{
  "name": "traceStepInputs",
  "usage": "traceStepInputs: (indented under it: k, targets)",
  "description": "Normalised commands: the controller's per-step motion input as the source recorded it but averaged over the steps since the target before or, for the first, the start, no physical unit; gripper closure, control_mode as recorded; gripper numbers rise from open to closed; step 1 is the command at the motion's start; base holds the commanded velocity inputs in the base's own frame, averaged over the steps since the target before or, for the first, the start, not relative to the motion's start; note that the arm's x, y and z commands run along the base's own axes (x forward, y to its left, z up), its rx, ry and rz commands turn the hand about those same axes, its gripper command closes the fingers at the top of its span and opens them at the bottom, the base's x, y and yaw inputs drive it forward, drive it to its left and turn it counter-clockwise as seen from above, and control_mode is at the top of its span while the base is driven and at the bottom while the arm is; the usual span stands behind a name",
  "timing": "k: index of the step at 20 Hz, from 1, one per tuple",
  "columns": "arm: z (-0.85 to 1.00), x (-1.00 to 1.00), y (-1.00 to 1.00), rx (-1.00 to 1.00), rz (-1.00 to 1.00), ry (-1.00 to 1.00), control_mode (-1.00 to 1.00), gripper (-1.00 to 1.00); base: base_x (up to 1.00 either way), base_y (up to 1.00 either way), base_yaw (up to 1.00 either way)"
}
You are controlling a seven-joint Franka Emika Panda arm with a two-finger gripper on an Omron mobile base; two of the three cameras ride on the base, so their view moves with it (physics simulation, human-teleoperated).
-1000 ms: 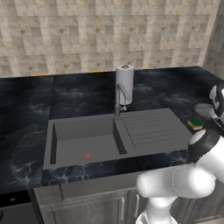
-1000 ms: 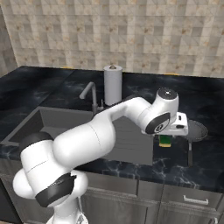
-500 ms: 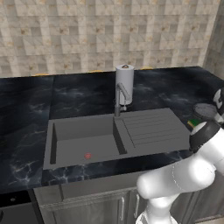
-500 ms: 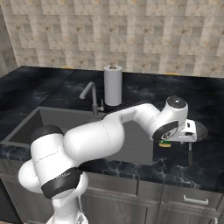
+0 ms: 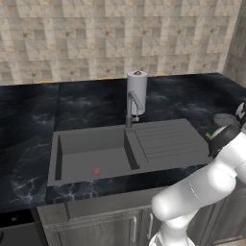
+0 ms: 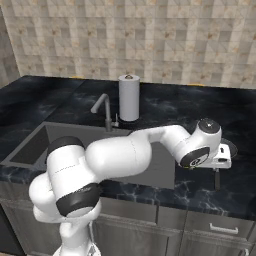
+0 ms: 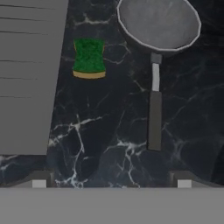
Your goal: Pick the pan and sponge and place them into the sink. Then turn on the water.
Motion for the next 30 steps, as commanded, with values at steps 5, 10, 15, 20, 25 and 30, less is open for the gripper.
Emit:
traceStepInputs:
  k: [5,10,15,20,25,30]
  targets:
    - [-0.22,0.13,-0.26,0.0,0.0,0.0,-1.0,-1.0,0.0,0.0,0.0]
    - [-0.23,0.16,-0.21,0.0,0.0,0.0,-1.0,-1.0,0.0,0.0,0.0]
    - [-0.24,0.25,-0.21,0.0,0.0,0.0,-1.0,-1.0,0.0,0.0,0.0]
    - [-0.28,0.26,-0.21,0.0,0.0,0.0,-1.0,-1.0,0.0,0.0,0.0]
    - [-0.29,0.31,-0.21,0.0,0.0,0.01,-1.0,-1.0,0.0,0.0,0.0]
    - [-0.3,0.34,-0.23,0.0,0.0,0.01,-1.0,-1.0,0.0,0.0,0.0]
